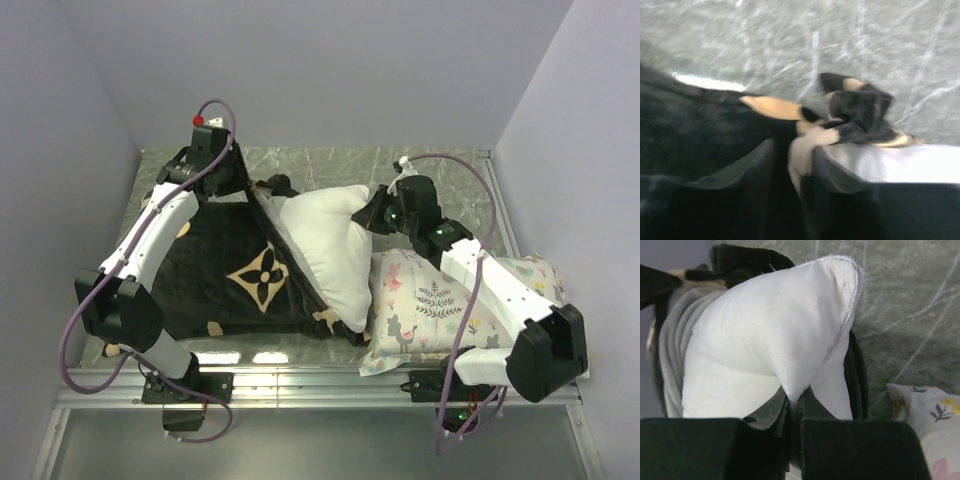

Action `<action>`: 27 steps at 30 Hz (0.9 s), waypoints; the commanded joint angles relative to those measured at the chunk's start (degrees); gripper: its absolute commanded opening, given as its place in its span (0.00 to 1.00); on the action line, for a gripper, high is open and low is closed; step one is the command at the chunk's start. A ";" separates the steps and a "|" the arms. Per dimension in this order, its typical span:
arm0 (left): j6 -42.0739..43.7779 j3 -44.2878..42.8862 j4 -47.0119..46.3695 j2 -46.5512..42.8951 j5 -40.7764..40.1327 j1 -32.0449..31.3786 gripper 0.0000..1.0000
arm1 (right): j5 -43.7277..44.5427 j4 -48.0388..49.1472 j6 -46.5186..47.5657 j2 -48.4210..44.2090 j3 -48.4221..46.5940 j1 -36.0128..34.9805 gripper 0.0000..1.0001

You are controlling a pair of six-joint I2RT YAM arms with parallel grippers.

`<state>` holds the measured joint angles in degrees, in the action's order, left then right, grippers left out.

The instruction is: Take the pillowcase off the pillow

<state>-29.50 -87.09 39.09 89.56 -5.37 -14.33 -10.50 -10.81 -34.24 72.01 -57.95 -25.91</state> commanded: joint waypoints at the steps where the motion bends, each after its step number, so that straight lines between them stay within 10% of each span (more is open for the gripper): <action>1: 2.86 -6.67 -4.20 -0.09 -2.10 -3.58 0.50 | 3.29 2.10 -0.48 3.65 -1.99 1.57 0.00; 6: 2.26 -8.63 -0.43 -3.67 -8.16 -10.18 0.78 | 4.96 3.07 -1.44 7.79 -3.13 1.56 0.00; 19: -17.68 22.12 1.25 -23.63 -25.22 -36.27 0.80 | 5.76 1.05 -1.62 16.58 -9.90 2.27 0.00; 27: -21.30 30.39 -0.51 -25.14 -26.71 -40.78 0.78 | 4.09 -0.26 -0.13 15.97 -9.81 2.36 0.00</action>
<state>-47.70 -58.15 39.51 65.06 -30.17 -54.76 -7.03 -11.66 -35.44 88.77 -64.90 -24.01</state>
